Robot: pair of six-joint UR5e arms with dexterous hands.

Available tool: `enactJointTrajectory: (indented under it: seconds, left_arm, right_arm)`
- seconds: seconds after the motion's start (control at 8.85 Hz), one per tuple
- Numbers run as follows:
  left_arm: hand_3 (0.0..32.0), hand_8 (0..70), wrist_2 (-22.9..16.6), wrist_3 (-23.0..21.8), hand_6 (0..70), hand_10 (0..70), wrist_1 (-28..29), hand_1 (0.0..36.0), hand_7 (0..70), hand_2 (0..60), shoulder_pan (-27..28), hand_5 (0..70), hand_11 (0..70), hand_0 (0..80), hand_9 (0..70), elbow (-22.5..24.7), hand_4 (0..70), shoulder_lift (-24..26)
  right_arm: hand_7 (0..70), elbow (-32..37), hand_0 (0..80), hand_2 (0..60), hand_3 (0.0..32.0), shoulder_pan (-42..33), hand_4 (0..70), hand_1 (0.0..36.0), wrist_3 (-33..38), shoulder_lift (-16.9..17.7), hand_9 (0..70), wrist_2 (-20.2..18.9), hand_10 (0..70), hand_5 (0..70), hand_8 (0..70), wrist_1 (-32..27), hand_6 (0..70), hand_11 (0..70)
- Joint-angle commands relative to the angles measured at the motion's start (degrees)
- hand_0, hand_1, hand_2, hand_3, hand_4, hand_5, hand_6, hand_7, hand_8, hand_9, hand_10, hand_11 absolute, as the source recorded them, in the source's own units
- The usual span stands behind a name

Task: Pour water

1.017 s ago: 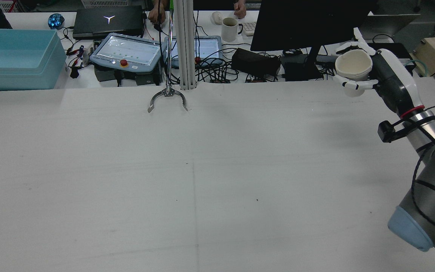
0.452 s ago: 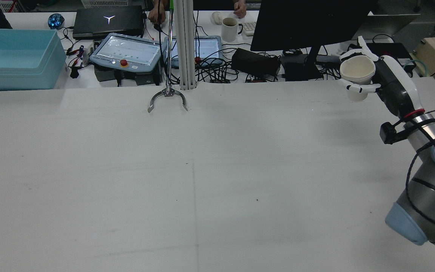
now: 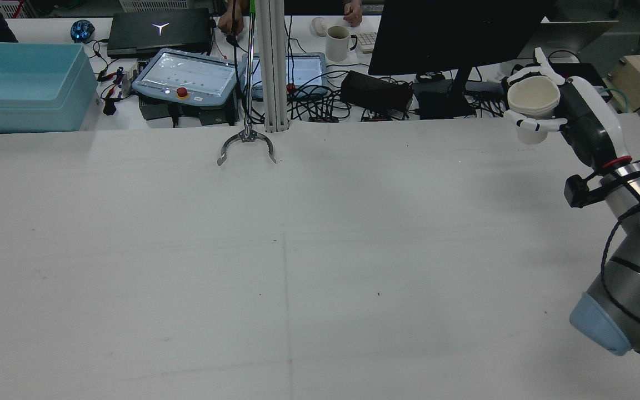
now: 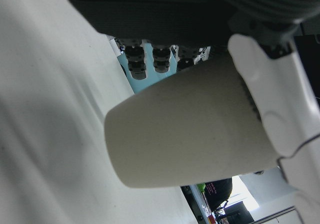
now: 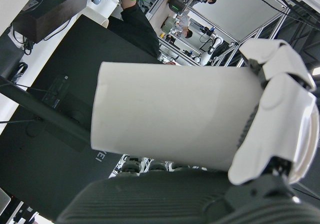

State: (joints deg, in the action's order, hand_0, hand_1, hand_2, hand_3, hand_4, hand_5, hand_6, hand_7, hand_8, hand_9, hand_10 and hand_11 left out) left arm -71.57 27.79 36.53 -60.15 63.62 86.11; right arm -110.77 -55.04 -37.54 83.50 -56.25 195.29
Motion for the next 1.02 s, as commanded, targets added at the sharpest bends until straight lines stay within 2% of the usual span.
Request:
enactJointTrajectory:
  seconds: [0.0, 0.45, 0.9]
  left_arm:
    - [0.0, 7.0, 0.03, 1.91, 21.9, 9.7, 0.48, 7.1, 31.0, 0.0, 0.04, 63.3, 14.4, 47.5, 12.3, -0.51, 38.5, 0.11]
    - [0.0, 6.7, 0.03, 5.86, 20.3, 9.5, 1.62, 8.3, 29.6, 6.0, 0.65, 59.6, 14.2, 46.7, 11.9, -1.48, 35.7, 0.29]
    - [0.0, 7.7, 0.12, 7.63, 20.7, 10.4, 1.97, 7.9, 29.9, 4.2, 2.57, 57.0, 15.3, 46.7, 13.2, -2.71, 35.6, 0.73]
  right_arm:
    - [2.1, 0.02, 46.3, 32.0, 0.0, -0.16, 14.4, 18.1, 0.01, 0.00, 0.0, 0.00, 3.1, 40.4, 0.0, 0.00, 1.1, 5.8]
    - [2.4, 0.46, 46.3, 31.9, 0.0, -0.16, 14.3, 18.0, -0.08, 0.00, 0.0, 0.00, 3.2, 41.0, 0.0, 0.00, 1.3, 5.9]
    - [2.5, 0.55, 46.3, 31.9, 0.0, -0.07, 14.0, 18.0, -0.17, 0.00, 0.0, -0.09, 3.2, 41.5, 0.0, 0.09, 1.3, 5.9]
